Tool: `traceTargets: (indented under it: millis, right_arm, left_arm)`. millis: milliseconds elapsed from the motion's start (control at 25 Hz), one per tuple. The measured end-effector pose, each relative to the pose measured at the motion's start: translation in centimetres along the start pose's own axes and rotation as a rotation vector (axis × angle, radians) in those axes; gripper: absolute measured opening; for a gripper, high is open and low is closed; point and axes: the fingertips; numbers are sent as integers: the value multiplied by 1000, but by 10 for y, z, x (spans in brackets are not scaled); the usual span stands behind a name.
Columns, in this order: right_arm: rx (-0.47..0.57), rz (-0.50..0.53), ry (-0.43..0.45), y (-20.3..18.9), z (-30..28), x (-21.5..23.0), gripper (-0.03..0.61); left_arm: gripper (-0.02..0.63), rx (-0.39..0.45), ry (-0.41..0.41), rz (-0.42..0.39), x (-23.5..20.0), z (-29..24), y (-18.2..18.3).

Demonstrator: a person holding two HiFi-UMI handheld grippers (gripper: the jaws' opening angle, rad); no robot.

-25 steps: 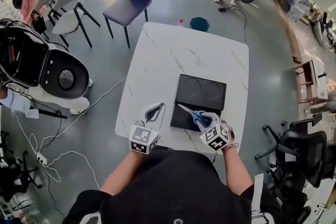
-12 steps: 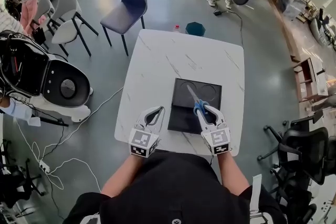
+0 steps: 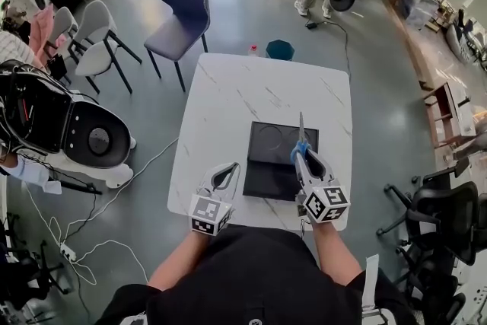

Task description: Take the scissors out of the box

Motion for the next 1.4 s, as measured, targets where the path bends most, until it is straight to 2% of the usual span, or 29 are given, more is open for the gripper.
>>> traceTargets:
  millis: [440, 720, 1120, 1400]
  right_arm:
    - [150, 53, -96, 40, 19, 9, 92]
    - [136, 82, -121, 43, 22, 15, 92]
    - [152, 124, -106, 49, 25, 8, 92]
    - [163, 112, -99, 49, 25, 2, 92]
  left_arm:
    - [9, 34, -5, 19, 5, -4, 12]
    - [9, 28, -16, 14, 10, -11, 12]
    - [9, 42, -16, 11, 14, -11, 15]
    - [9, 34, -6, 14, 10, -4, 10]
Point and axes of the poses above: the fingertips, and each gripper's own axes: z backward along the fingers, x to its right, y out of its top, and after that the axes turned 15 degrees about z, right-handed
